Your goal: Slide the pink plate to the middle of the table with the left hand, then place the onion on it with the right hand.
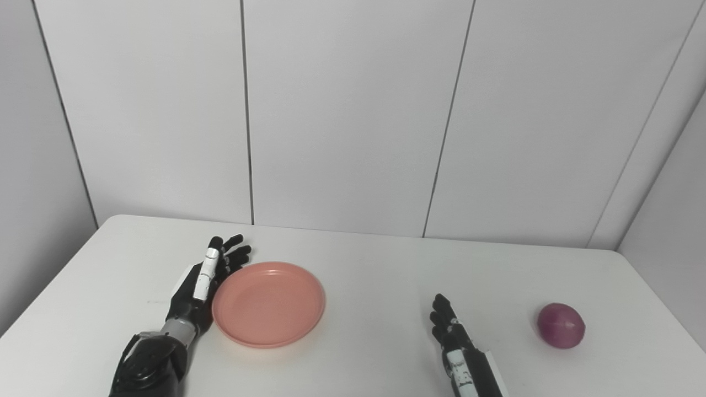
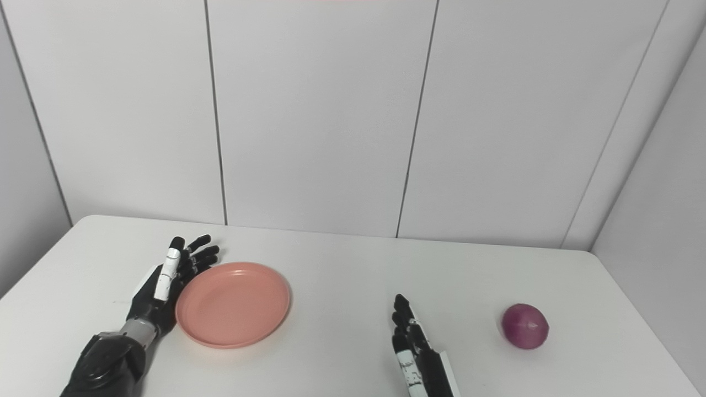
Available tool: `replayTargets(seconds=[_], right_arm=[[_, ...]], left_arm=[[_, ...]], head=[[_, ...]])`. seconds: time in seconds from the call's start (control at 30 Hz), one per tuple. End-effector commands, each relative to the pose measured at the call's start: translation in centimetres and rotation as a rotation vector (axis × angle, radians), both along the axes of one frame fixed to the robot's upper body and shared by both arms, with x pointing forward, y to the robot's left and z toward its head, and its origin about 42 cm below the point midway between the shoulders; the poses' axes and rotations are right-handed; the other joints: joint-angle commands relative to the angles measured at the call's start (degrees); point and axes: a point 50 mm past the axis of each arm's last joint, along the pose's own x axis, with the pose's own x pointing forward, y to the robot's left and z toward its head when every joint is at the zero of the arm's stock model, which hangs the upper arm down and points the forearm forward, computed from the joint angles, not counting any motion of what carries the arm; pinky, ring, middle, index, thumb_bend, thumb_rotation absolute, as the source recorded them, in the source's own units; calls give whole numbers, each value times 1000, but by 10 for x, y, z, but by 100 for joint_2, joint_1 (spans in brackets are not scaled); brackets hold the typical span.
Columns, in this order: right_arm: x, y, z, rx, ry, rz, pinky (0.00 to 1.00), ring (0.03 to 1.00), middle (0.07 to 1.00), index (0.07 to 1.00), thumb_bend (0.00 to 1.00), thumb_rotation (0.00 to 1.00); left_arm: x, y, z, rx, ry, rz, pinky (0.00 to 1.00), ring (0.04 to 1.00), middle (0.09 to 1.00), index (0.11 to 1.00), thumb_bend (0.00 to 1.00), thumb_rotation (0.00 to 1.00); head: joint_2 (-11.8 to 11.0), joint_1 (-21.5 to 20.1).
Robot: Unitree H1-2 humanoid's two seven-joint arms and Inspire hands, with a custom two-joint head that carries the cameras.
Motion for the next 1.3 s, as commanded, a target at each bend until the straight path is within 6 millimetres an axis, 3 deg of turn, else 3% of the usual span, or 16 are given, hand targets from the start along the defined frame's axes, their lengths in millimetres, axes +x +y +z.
replayTargets(seconds=[0.0,0.2,0.67,1.27], right_arm=[[7,7,15,5,-55,7,1000,999,993,981,654,896],[11,16,18,-1,-80,15,1000,1000,1000,998,627,908],[11,13,18,3,-66,18,1000,1000,1000,1000,624,919],[12,8,17,3,-60,17,1000,1000,999,995,663,907]], left_arm=[[2,-15,5,-19,0,-46,921,882,847,847,733,1000],[0,-22,3,-28,0,-53,891,875,846,847,740,1000],[-10,-64,7,-35,-8,-68,931,889,852,865,734,1000],[-20,-65,8,-44,-8,-38,943,895,863,875,736,1000]], head=[[8,-42],[27,-217],[63,-32],[73,164]])
